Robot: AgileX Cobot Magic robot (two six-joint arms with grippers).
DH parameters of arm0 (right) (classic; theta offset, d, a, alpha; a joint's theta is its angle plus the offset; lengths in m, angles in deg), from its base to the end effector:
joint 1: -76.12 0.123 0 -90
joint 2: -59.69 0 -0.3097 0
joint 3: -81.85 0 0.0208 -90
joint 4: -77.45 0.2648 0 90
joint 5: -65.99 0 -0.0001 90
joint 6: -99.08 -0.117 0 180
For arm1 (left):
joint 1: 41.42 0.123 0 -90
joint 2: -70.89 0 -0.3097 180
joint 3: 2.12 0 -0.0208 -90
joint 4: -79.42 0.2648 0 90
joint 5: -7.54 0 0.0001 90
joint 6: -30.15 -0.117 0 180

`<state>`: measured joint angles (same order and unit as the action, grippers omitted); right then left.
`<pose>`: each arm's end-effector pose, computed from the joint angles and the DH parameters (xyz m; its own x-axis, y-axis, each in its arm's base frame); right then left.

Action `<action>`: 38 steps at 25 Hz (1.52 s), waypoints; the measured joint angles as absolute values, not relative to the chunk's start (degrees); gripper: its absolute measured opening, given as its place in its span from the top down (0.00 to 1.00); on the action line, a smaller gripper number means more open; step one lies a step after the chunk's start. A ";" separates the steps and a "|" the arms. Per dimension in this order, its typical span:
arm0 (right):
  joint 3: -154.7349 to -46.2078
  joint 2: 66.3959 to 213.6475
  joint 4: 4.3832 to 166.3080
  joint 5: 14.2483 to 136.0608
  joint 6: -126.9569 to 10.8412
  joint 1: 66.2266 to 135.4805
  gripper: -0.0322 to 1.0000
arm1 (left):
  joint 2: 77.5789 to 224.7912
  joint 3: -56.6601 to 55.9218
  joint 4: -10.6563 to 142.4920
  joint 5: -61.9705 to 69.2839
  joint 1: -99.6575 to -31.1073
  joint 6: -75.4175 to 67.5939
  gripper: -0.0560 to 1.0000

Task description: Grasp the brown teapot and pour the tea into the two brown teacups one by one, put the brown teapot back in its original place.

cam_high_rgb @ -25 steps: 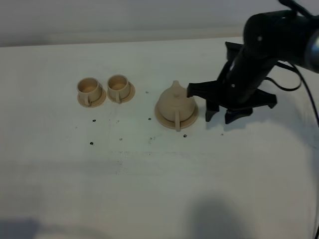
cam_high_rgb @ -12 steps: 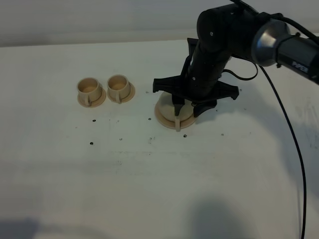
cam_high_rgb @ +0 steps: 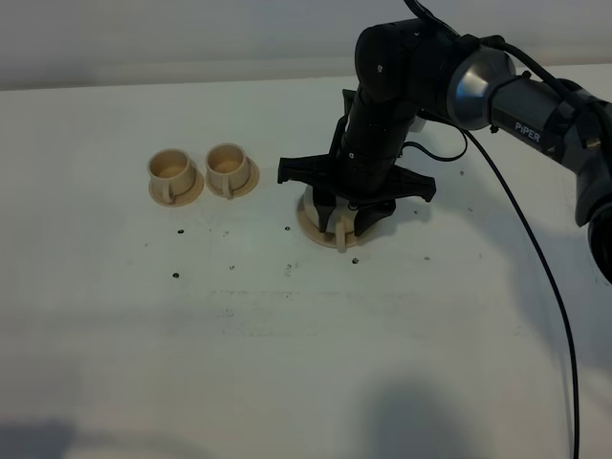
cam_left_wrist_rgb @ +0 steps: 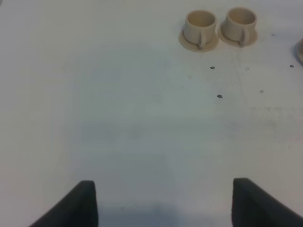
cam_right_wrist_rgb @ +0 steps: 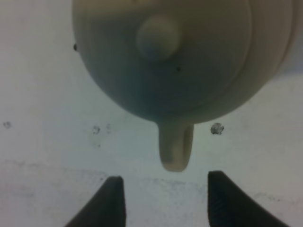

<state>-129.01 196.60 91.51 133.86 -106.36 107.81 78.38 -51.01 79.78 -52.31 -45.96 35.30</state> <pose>0.4113 0.2849 0.1681 -0.9994 -0.0302 0.0144 -0.0256 0.9675 0.2517 0.0069 0.0001 0.2755 -0.4454 -0.0515 -0.8939 0.0359 0.9965 -0.0753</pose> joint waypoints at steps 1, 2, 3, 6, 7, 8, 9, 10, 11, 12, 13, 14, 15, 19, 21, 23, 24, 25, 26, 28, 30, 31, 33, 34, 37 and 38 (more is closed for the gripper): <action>-129.01 196.67 91.51 133.86 -106.36 107.81 0.56 | 78.38 -51.01 79.78 -52.31 -45.96 35.23 0.39; -129.06 196.90 91.51 133.80 -106.36 107.81 0.56 | 78.38 -51.01 79.78 -52.31 -45.96 35.04 0.39; -129.12 197.21 91.47 133.74 -106.36 107.81 0.56 | 78.38 -51.01 79.73 -52.31 -45.96 34.98 0.39; -129.12 198.23 91.47 133.56 -106.36 107.81 0.56 | 78.38 -51.01 79.73 -52.31 -45.96 34.90 0.39; -129.12 198.48 91.28 133.56 -106.36 107.81 0.56 | 78.38 -51.01 79.73 -52.31 -45.96 34.90 0.39; -129.12 198.70 91.01 133.56 -106.36 107.81 0.56 | 78.38 -51.01 79.73 -52.31 -45.96 34.90 0.39; -129.12 198.83 90.45 133.62 -106.36 107.81 0.56 | 78.38 -51.01 79.42 -52.31 -45.96 34.85 0.39; -129.12 198.88 89.81 133.69 -106.49 107.81 0.56 | 78.38 -51.01 79.42 -52.31 -45.96 34.85 0.39; -129.12 198.89 89.49 133.69 -106.61 107.81 0.56 | 78.38 -51.01 79.42 -52.31 -45.96 34.85 0.39; -129.12 198.89 89.24 133.69 -106.70 107.81 0.56 | 78.38 -51.01 79.73 -52.31 -45.96 34.85 0.39; -129.12 198.89 89.24 133.69 -106.75 107.81 0.56 | 78.38 -51.01 79.42 -52.31 -45.96 34.85 0.39; -129.12 198.89 89.24 133.61 -106.82 107.81 0.56 | 78.38 -51.01 79.42 -52.31 -45.96 34.85 0.39; -129.12 198.89 89.24 133.20 -106.82 107.81 0.56 | 78.38 -51.01 79.42 -52.31 -45.96 34.85 0.39; -129.12 198.89 89.30 131.04 -106.92 107.81 0.56 | 78.38 -51.01 79.42 -52.31 -45.96 34.85 0.39; -129.12 198.89 89.30 130.52 -106.92 107.81 0.56 | 78.38 -51.01 79.42 -52.31 -45.96 34.80 0.39; -129.12 198.89 89.30 130.52 -106.92 107.81 0.56 | 78.38 -51.01 79.42 -52.31 -45.96 34.80 0.39; -129.12 198.89 89.24 130.52 -106.92 107.81 0.56 | 78.38 -51.01 79.42 -52.31 -45.96 34.80 0.39; -129.12 198.89 88.93 130.52 -106.92 107.81 0.56 | 78.38 -51.01 79.42 -52.31 -45.96 34.80 0.39; -129.12 198.89 88.69 130.52 -106.92 107.81 0.56 | 78.38 -51.01 79.42 -52.31 -45.96 34.74 0.39; -129.12 198.89 88.24 130.52 -106.92 107.81 0.56 | 78.38 -51.01 79.42 -52.31 -45.96 34.74 0.39; -129.12 198.89 88.03 130.52 -106.92 107.81 0.56 | 78.38 -51.01 79.42 -52.31 -45.96 34.74 0.39; -129.12 198.89 88.03 130.52 -106.85 107.81 0.56 | 78.38 -51.01 79.42 -52.31 -45.96 34.74 0.39; -129.12 198.89 87.75 130.52 -106.67 107.81 0.56 | 78.38 -51.01 79.42 -52.31 -45.96 34.74 0.39; -129.12 198.89 87.75 130.52 -106.61 107.81 0.56 | 78.38 -51.01 79.42 -52.31 -45.96 34.74 0.39; -129.12 198.89 87.58 130.52 -106.29 107.81 0.56 | 78.38 -51.01 79.42 -52.31 -45.96 34.74 0.39; -129.12 198.89 87.58 130.52 -106.22 107.81 0.56 | 78.38 -51.01 79.42 -52.31 -45.96 34.74 0.39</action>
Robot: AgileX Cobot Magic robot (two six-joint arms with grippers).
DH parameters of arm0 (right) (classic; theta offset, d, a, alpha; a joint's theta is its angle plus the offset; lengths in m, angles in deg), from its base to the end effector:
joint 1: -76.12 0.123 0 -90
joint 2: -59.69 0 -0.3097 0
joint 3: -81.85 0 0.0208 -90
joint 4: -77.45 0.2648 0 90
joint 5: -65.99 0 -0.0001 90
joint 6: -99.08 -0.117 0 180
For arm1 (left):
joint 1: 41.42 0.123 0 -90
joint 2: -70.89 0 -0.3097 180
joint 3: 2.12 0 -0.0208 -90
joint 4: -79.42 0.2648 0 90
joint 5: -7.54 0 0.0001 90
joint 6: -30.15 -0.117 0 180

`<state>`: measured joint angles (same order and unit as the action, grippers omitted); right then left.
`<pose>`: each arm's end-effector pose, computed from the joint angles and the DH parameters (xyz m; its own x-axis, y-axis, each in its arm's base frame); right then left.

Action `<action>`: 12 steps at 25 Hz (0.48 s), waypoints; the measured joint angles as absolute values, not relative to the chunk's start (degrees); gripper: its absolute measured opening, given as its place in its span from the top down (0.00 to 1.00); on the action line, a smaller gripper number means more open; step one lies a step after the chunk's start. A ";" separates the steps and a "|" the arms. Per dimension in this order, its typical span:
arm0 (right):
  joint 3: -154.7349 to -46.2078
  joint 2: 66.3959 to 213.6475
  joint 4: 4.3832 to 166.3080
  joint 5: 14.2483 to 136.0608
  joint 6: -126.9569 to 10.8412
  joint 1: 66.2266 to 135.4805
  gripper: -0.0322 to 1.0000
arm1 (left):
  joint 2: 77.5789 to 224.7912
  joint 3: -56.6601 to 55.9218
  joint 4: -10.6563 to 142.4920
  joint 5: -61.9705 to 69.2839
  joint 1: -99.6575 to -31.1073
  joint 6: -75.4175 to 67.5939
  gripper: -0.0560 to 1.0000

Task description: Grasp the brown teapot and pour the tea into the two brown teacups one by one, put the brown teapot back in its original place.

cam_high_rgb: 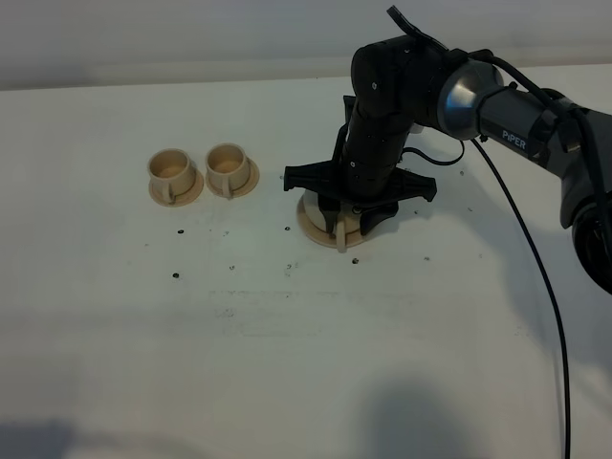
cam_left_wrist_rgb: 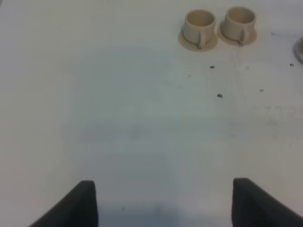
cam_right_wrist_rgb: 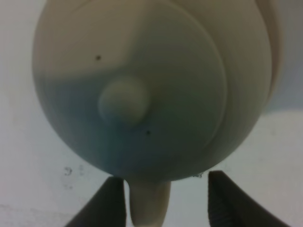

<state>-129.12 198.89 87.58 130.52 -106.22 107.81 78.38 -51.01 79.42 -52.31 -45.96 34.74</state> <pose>0.4222 0.2825 0.1478 -0.9985 -0.0416 -0.0368 -0.0482 0.9782 0.2022 0.0068 -0.0005 0.2755 -0.4455 -0.0449 -0.8942 0.0436 0.9965 -0.0718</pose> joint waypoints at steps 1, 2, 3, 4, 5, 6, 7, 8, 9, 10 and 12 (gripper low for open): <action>-129.12 198.89 87.56 130.52 -105.95 107.81 0.56 | 78.38 -51.01 79.42 -52.31 -45.96 34.74 0.39; -129.12 198.89 87.56 130.48 -105.75 107.81 0.56 | 78.38 -51.01 79.42 -52.31 -45.96 34.74 0.39; -129.12 198.89 87.56 130.48 -105.58 107.81 0.56 | 78.38 -51.01 79.42 -52.31 -45.96 34.74 0.39; -129.12 198.89 87.56 130.48 -105.44 107.81 0.56 | 78.38 -51.01 79.42 -52.31 -45.96 34.74 0.39; -129.12 198.89 87.56 130.48 -105.37 107.81 0.56 | 78.38 -51.01 79.42 -52.31 -45.96 34.74 0.39; -129.12 198.89 87.56 130.48 -105.25 107.81 0.56 | 78.38 -51.01 79.42 -52.31 -45.96 34.74 0.39; -129.12 198.89 87.51 130.48 -105.25 107.81 0.56 | 78.38 -51.01 79.42 -52.31 -45.96 34.74 0.39; -129.12 198.89 87.46 130.48 -105.21 107.81 0.56 | 78.38 -51.01 79.42 -52.31 -45.96 34.74 0.39; -129.12 198.94 87.42 130.53 -105.18 107.81 0.56 | 78.38 -51.01 79.42 -52.31 -45.96 34.74 0.39; -129.12 198.94 87.42 130.53 -104.98 107.81 0.56 | 78.38 -51.01 79.42 -52.31 -45.96 34.74 0.39; -129.12 199.35 87.68 130.53 -104.70 107.81 0.56 | 78.38 -51.01 79.42 -52.31 -45.96 34.74 0.39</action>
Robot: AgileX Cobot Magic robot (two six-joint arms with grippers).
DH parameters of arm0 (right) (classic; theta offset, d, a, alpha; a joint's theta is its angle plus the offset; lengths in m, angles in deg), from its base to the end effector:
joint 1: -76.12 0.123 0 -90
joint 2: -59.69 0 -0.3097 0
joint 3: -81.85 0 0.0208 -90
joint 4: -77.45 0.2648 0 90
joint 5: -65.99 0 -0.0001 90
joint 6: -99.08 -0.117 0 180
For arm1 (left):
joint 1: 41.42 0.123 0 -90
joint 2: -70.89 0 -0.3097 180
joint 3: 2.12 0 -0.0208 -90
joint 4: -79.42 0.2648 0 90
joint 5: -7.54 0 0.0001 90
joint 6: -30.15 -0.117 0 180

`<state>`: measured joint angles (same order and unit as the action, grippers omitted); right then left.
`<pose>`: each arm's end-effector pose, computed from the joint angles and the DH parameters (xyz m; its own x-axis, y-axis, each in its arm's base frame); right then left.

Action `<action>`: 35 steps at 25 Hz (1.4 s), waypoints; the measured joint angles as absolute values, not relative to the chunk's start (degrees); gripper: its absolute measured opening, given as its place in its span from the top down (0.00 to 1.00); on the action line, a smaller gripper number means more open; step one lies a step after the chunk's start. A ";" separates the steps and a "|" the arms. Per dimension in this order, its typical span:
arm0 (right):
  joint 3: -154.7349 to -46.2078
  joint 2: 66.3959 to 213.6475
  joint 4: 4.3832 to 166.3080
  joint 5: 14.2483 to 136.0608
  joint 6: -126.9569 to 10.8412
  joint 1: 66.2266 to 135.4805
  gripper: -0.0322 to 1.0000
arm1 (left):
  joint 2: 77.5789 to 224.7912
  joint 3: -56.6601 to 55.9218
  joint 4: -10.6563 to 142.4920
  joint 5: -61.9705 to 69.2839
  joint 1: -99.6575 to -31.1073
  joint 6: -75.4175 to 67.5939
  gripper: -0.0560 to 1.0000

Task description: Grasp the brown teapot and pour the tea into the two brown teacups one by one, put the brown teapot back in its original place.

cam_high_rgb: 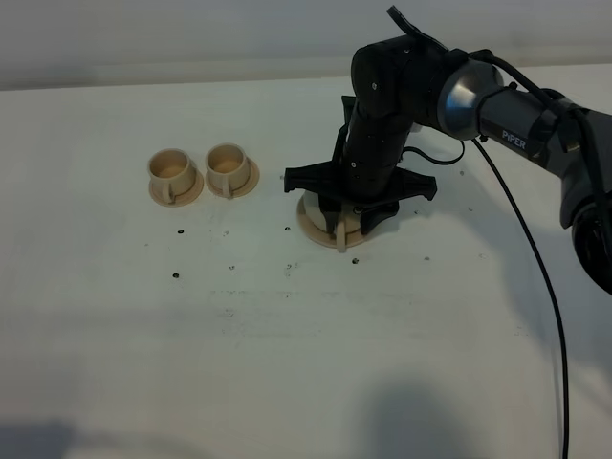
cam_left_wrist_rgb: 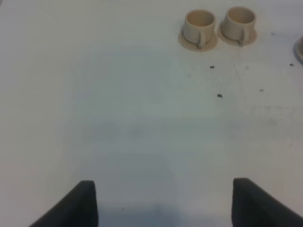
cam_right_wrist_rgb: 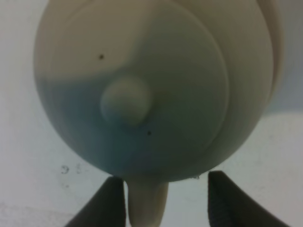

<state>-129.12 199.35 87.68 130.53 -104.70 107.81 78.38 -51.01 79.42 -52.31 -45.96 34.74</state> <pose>0.4222 0.2827 0.1437 -0.9972 -0.0672 -0.0341 -0.0726 0.9773 0.1989 0.0068 -0.0005 0.2755 -0.4455 -0.0449 -0.8942 0.0436 0.9965 -0.0718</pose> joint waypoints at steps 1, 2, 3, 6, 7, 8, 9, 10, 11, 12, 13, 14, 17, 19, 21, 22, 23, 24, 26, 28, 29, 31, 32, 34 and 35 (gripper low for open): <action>-129.12 199.52 88.03 130.53 -104.59 107.81 0.57 | 78.38 -51.01 79.42 -52.31 -45.96 34.74 0.39; -129.12 199.84 88.19 130.53 -104.55 107.81 0.58 | 78.38 -51.01 79.42 -52.31 -45.96 34.74 0.39; -129.12 200.10 88.30 130.58 -104.43 107.81 0.59 | 78.38 -51.01 79.42 -52.31 -45.96 34.74 0.39; -129.12 200.24 88.44 130.58 -104.38 107.81 0.63 | 78.38 -51.01 79.42 -52.31 -45.96 34.74 0.39; -129.12 200.29 88.44 130.58 -104.38 107.81 0.64 | 78.38 -51.01 79.42 -52.31 -45.96 34.74 0.39; -129.12 200.29 88.44 130.63 -104.38 107.81 0.64 | 78.38 -51.01 79.42 -52.31 -45.96 34.74 0.39; -129.12 200.29 88.46 130.63 -104.38 107.81 0.64 | 78.38 -51.01 79.42 -52.31 -45.96 34.74 0.39; -129.12 200.29 88.46 130.69 -104.38 107.81 0.64 | 78.38 -51.01 79.42 -52.31 -45.96 34.74 0.39; -129.12 200.29 88.46 130.76 -104.30 107.81 0.64 | 78.38 -51.01 79.42 -52.31 -45.96 34.74 0.39; -129.12 200.29 88.46 130.82 -104.16 107.81 0.64 | 78.38 -51.01 79.42 -52.31 -45.96 34.74 0.39; -129.37 200.29 88.46 131.10 -104.00 107.81 0.64 | 78.38 -51.01 79.42 -52.31 -45.96 34.74 0.39; -129.61 200.29 88.41 131.28 -103.87 107.81 0.63 | 78.38 -51.01 79.42 -52.31 -45.96 34.74 0.39; -130.76 200.29 88.02 132.03 -103.52 107.81 0.59 | 78.38 -51.01 79.42 -52.26 -45.96 34.74 0.39; -131.46 200.29 87.52 132.56 -103.35 107.81 0.56 | 78.38 -51.01 79.42 -52.26 -45.96 34.74 0.39; -131.88 200.29 86.92 132.96 -103.28 107.81 0.55 | 78.38 -51.01 79.42 -52.26 -45.96 34.74 0.39; -131.88 200.29 86.81 133.05 -103.26 107.81 0.55 | 78.38 -51.01 79.73 -52.26 -45.96 34.74 0.39; -131.88 200.29 86.74 133.11 -103.21 107.81 0.55 | 78.38 -51.01 79.42 -52.26 -45.96 34.74 0.39; -131.88 200.29 86.68 133.11 -103.10 107.81 0.55 | 78.38 -51.01 79.42 -52.26 -45.96 34.74 0.39; -131.88 200.29 86.54 133.25 -103.05 107.81 0.55 | 78.38 -51.01 79.42 -52.26 -45.96 34.74 0.39; -131.88 200.29 86.54 133.34 -102.74 107.81 0.55 | 78.38 -51.01 79.42 -52.26 -45.96 34.74 0.39; -131.88 200.29 86.50 133.42 -102.66 107.81 0.56 | 78.38 -51.01 79.42 -52.26 -45.96 34.74 0.39; -131.88 200.29 86.37 133.59 -102.38 107.81 0.56 | 78.38 -51.01 79.42 -52.26 -45.96 34.74 0.39; -131.88 200.29 86.37 133.74 -102.17 107.81 0.56 | 78.38 -51.01 79.42 -52.26 -45.96 34.74 0.39; -131.88 200.29 86.37 134.06 -101.77 107.81 0.56 | 78.38 -51.01 79.42 -52.26 -45.96 34.74 0.39; -131.88 200.29 86.37 134.20 -101.68 107.81 0.56 | 78.38 -51.01 79.42 -52.26 -45.96 34.74 0.39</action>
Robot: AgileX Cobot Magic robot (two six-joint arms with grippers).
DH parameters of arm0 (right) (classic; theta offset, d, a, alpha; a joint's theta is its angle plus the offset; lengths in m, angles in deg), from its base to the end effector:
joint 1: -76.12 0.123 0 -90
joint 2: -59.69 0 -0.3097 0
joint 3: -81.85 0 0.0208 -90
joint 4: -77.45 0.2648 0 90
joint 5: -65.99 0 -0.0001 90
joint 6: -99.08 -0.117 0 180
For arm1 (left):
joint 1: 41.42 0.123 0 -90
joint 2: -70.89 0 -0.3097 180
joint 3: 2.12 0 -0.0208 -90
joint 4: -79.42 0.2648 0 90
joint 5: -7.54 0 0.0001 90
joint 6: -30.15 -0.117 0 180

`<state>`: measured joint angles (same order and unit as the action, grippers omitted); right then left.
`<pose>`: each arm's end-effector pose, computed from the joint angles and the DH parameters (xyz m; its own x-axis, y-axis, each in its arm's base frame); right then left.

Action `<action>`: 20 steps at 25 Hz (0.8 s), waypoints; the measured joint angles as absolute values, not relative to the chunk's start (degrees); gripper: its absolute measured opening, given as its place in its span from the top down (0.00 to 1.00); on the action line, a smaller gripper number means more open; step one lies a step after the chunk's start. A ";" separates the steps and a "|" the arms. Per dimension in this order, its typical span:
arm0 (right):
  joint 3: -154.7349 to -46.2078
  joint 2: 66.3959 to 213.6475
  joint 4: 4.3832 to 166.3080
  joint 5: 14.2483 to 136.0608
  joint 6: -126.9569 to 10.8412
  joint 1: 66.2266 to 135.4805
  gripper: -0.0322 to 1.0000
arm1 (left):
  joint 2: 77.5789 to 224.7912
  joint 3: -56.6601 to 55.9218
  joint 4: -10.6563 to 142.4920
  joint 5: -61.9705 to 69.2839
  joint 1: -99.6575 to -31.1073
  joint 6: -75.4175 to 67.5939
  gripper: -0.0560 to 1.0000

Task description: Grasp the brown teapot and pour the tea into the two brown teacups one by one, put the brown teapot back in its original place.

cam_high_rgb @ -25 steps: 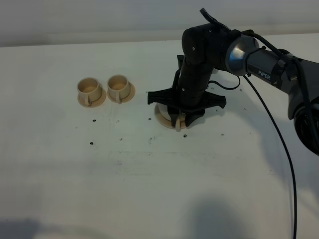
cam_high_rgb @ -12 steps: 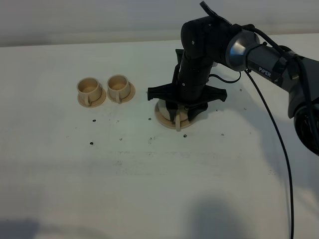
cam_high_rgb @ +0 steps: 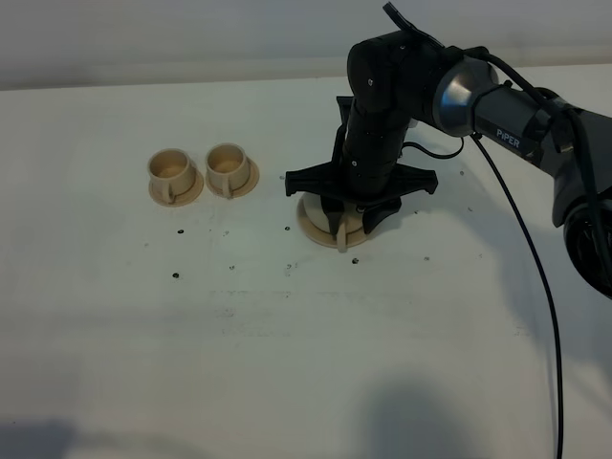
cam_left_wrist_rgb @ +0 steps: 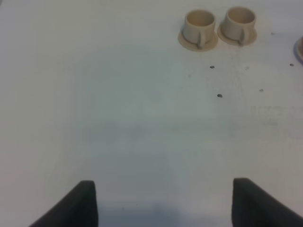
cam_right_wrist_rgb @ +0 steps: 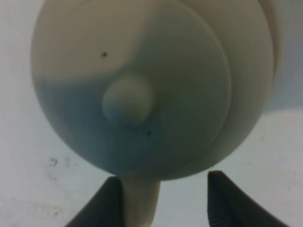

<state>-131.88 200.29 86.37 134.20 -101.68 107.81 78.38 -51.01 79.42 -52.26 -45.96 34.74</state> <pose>0.4243 0.2818 0.1473 -0.9903 -0.1366 -0.0236 -0.1387 0.9761 0.1676 0.0069 -0.0005 0.2756 -0.4447 -0.0450 -0.8945 0.0437 0.9965 -0.0718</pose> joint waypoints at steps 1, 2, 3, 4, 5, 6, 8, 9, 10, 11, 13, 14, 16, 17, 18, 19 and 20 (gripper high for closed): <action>-131.88 200.29 86.37 134.22 -101.47 107.81 0.56 | 78.38 -51.01 79.42 -52.26 -45.96 34.74 0.39; -131.88 200.29 86.37 134.22 -101.35 107.81 0.56 | 78.38 -51.01 79.42 -52.26 -45.96 34.74 0.39; -131.88 200.29 86.37 134.22 -101.22 107.81 0.56 | 78.38 -51.01 79.42 -52.26 -45.96 34.74 0.39; -131.88 200.29 86.37 134.22 -101.17 107.81 0.56 | 78.38 -51.01 79.42 -52.26 -45.96 34.74 0.39; -131.88 200.29 86.37 134.15 -101.11 107.81 0.56 | 78.38 -51.01 79.42 -52.26 -45.96 34.74 0.39; -131.88 200.29 86.37 134.17 -101.06 107.81 0.56 | 78.38 -51.01 79.42 -52.26 -45.96 34.74 0.39; -131.88 200.29 86.37 133.99 -100.95 107.81 0.56 | 78.38 -51.01 79.42 -52.26 -45.96 34.69 0.39; -131.88 200.29 86.37 133.99 -100.90 107.81 0.56 | 78.38 -51.01 79.42 -52.26 -45.96 34.69 0.39; -131.88 200.29 86.37 133.99 -100.83 107.81 0.56 | 78.38 -51.01 79.42 -52.26 -45.96 34.69 0.39; -131.88 200.35 86.37 133.99 -100.78 107.81 0.56 | 78.38 -51.01 79.42 -52.26 -45.96 34.69 0.39; -131.88 200.54 86.55 133.93 -100.74 107.81 0.56 | 78.38 -51.01 79.42 -52.26 -45.96 34.69 0.39; -131.88 200.60 86.59 133.93 -100.74 107.81 0.56 | 78.38 -51.01 79.42 -52.26 -45.96 34.69 0.39; -131.88 200.74 86.69 133.74 -100.71 107.81 0.57 | 78.38 -51.01 79.42 -52.26 -45.96 34.69 0.39; -131.88 200.74 86.74 133.74 -100.58 107.81 0.57 | 78.38 -51.01 79.42 -52.26 -45.96 34.69 0.39; -131.88 200.74 86.74 133.68 -100.56 107.81 0.58 | 78.38 -51.01 79.42 -52.26 -45.96 34.69 0.39; -131.88 200.74 86.80 133.62 -100.51 107.81 0.60 | 78.38 -51.01 79.42 -52.26 -45.96 34.69 0.39; -131.88 200.74 86.87 133.62 -100.51 107.81 0.62 | 78.38 -51.01 79.42 -52.26 -45.96 34.69 0.39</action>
<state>-131.88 200.74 86.87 133.62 -100.51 107.81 78.38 -51.01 79.42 -52.26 -45.96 34.69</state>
